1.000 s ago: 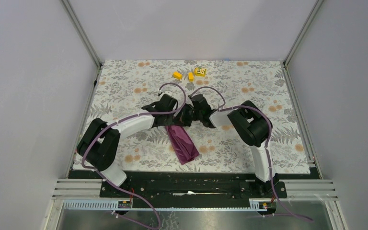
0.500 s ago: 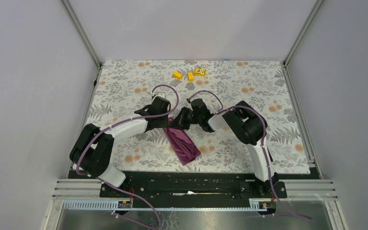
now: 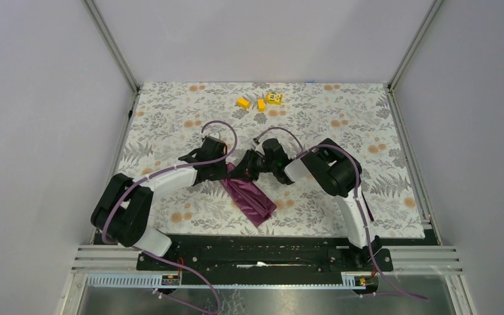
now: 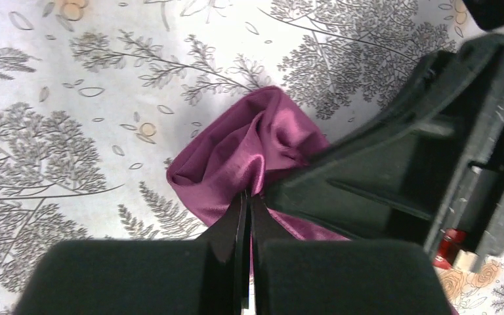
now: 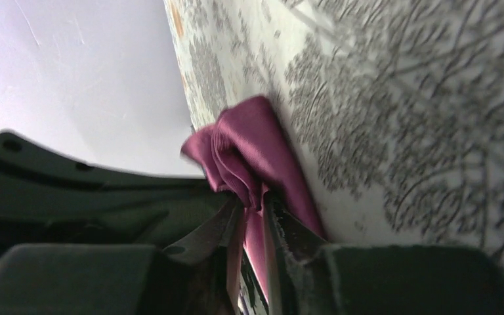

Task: Fold the napkin into a case and place the utensils inside
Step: Grasp the top corner of the smaller rectangle folded napkin from the folded napkin.

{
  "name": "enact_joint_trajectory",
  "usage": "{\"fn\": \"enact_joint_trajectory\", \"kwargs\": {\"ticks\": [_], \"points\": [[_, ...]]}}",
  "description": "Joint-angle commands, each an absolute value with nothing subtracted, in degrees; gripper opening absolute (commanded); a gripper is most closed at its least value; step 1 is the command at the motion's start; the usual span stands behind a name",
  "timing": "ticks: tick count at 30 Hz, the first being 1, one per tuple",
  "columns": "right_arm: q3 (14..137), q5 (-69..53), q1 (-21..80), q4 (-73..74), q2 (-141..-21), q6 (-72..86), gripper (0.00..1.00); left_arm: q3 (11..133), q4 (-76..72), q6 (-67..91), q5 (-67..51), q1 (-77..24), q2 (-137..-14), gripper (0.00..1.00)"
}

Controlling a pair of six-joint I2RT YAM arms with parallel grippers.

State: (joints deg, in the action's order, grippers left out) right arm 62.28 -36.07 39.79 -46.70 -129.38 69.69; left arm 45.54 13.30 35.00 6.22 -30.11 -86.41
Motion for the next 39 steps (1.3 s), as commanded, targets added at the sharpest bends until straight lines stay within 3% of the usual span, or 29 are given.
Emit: {"fn": "enact_joint_trajectory", "kwargs": {"ticks": [1,4,17,30,34,39], "points": [[60.3,-39.7,39.8,-45.9,-123.2,64.0,0.27,44.2,12.0,35.7,6.7,-28.2,-82.2,0.0],[60.6,-40.6,39.4,-44.1,-122.0,62.1,0.31,43.6,12.2,35.4,6.7,-27.5,-81.4,0.0],[66.6,-40.8,38.7,-38.6,-123.7,58.1,0.33,43.2,11.8,35.0,5.2,-27.1,-81.0,0.0],[72.2,-41.2,40.6,-38.7,-130.2,58.5,0.07,42.6,9.4,35.5,4.4,-27.1,-80.2,0.0],[69.2,-39.4,42.3,-42.4,-130.8,60.0,0.07,42.9,9.3,36.5,5.4,-27.1,-79.3,0.0],[69.0,-37.4,43.2,-44.2,-131.7,59.8,0.13,42.5,7.5,38.0,3.8,-27.1,-78.9,0.0]]}}
